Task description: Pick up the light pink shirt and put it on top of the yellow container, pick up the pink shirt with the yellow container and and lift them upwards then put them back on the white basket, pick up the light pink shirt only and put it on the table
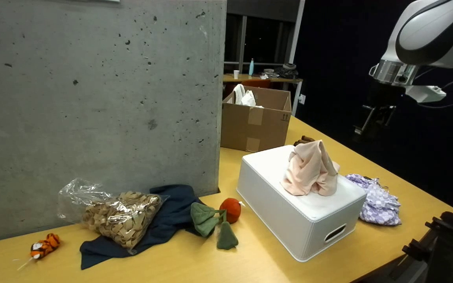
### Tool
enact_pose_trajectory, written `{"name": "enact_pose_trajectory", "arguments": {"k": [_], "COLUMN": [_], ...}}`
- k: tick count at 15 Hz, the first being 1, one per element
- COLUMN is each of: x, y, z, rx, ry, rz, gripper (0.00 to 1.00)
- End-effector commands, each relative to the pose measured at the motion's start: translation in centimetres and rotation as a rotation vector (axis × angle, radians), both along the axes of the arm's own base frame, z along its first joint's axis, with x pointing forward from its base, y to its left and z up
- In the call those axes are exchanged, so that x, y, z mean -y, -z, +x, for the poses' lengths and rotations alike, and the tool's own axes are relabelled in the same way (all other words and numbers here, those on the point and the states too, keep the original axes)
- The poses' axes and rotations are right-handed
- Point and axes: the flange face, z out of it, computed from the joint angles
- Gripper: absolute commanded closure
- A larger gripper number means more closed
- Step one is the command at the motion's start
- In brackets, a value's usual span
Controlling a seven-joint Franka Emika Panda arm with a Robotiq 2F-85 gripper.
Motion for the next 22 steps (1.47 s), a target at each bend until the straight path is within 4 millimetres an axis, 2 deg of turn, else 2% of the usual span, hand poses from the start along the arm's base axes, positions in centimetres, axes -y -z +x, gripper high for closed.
{"name": "enact_pose_trajectory", "arguments": {"k": [1, 6, 15, 22], "x": [-0.3, -1.1, -5.0, -8.9], "y": [2.3, 5.1, 9.1, 12.9], "z": [1.9, 5.3, 9.8, 11.6], "rx": [-0.002, 0.017, 0.024, 0.009], "ry": [-0.023, -0.039, -0.086, -0.123], "rz": [-0.02, -0.074, -0.081, -0.058], "gripper": [0.0, 0.0, 0.0, 0.0]}}
